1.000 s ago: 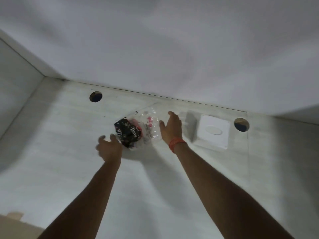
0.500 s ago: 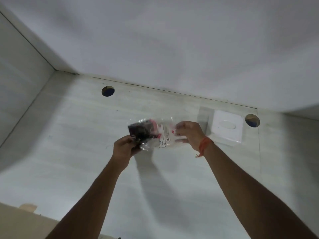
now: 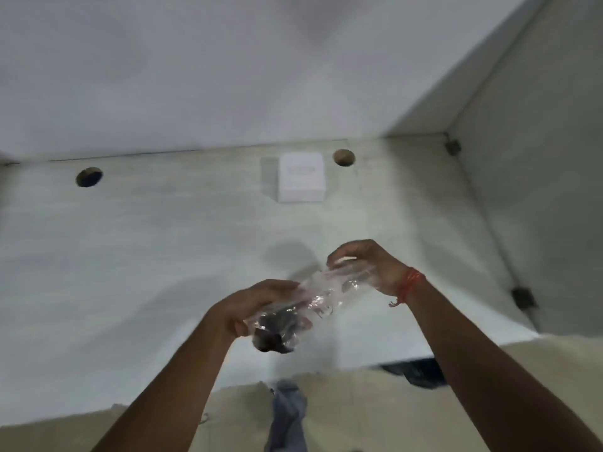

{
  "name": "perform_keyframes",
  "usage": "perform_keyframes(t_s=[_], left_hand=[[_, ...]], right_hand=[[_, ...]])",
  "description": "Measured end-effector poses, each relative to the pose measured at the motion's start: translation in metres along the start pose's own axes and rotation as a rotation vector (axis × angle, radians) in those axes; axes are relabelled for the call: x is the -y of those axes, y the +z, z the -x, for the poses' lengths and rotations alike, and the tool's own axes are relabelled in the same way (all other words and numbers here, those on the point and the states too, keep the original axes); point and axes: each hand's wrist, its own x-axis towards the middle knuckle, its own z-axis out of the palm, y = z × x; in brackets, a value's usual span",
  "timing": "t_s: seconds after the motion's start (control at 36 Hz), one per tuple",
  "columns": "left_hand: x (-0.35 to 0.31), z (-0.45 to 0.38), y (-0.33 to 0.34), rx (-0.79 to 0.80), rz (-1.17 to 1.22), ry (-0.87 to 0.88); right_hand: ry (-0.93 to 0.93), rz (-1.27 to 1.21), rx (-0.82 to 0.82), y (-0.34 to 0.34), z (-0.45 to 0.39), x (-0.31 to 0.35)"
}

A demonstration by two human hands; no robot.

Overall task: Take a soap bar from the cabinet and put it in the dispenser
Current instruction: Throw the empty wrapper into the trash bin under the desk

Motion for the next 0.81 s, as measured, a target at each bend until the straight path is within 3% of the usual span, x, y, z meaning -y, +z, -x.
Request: perform_keyframes(t_s=[0.06, 0.14, 0.22, 0.31, 0.5, 0.64, 0.72, 0.81], left_hand=[[0.025, -0.021, 0.038, -0.072, -0.107, 0.081], [0.06, -0.047, 0.08, -0.203, -0.107, 0.167], [0.103, -0.074, 0.133, -0.33, -0.107, 0.238], [0.136, -0.097, 0.175, -0.446, -0.194, 0.33], [0.208, -0.16, 0.212, -0.369, -0.295, 0.202], [0.246, -0.221, 0.204, -0.441, -0.246, 0.11], [0.256, -0.258, 0.199, -0.517, -0.116, 0.037], [0.268, -0.291, 0.194, -0.479, -0.019, -0.078]], right_hand=[[0.025, -0.086, -0.103, -0.018, 0.045, -0.022], [0.024, -0.371, -0.466, -0.033, 0.109, -0.057], [0.167, -0.569, -0.507, -0.043, 0.176, -0.104], [0.214, -0.499, -0.457, -0.039, 0.217, -0.135], [-0.122, -0.326, -0.818, -0.068, 0.256, -0.219], [-0.168, -0.298, -0.86, -0.086, 0.264, -0.281], [-0.21, -0.361, -0.728, -0.099, 0.272, -0.305], [-0.191, -0.206, -0.639, -0.112, 0.274, -0.336]])
